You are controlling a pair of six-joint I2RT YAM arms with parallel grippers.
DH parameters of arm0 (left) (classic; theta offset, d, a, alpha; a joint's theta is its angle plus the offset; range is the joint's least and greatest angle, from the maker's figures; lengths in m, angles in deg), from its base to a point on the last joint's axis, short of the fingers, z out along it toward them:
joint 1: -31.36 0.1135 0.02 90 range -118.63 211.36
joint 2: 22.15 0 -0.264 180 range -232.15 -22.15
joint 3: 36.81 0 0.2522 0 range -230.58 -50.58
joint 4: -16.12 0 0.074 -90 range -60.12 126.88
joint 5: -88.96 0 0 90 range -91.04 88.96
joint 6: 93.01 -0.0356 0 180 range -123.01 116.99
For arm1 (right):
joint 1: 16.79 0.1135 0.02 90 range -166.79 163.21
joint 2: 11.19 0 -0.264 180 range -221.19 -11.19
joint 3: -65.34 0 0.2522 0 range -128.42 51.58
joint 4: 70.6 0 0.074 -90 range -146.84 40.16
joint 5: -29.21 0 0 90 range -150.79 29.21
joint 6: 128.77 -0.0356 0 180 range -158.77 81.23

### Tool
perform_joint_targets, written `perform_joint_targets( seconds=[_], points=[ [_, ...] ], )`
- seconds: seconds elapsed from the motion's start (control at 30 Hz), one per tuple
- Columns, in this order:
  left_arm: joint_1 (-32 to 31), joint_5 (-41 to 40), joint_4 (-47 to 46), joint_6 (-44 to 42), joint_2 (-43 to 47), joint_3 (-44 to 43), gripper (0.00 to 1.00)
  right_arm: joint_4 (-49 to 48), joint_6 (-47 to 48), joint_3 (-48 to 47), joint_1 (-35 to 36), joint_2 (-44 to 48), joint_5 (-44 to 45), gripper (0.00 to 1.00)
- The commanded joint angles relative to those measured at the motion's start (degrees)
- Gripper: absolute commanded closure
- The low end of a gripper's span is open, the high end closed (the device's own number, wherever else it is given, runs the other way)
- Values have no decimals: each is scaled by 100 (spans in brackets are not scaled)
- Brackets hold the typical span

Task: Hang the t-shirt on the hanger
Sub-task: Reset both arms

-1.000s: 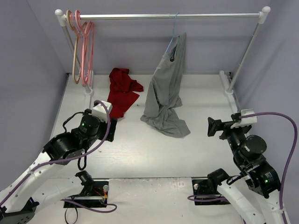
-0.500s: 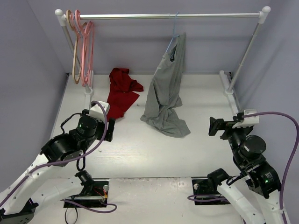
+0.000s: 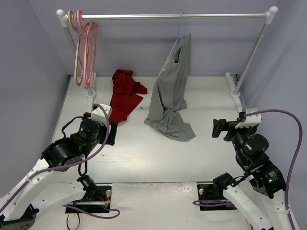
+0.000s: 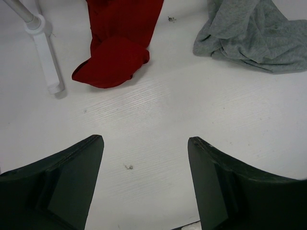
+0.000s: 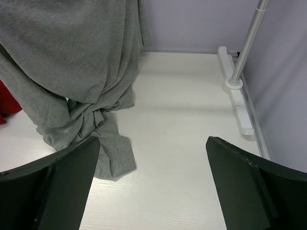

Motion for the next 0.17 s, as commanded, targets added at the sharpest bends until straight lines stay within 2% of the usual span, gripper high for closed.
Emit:
perform_joint_targets(
  seconds=[0.0,0.13],
  points=[
    [-10,-177,-146,-17,-30,-178,29,-475,4,-193,-21,-157,21,0],
    [-10,-168,-94,-35,-75,-205,29,-511,13,-211,-21,-192,-14,0]
  ],
)
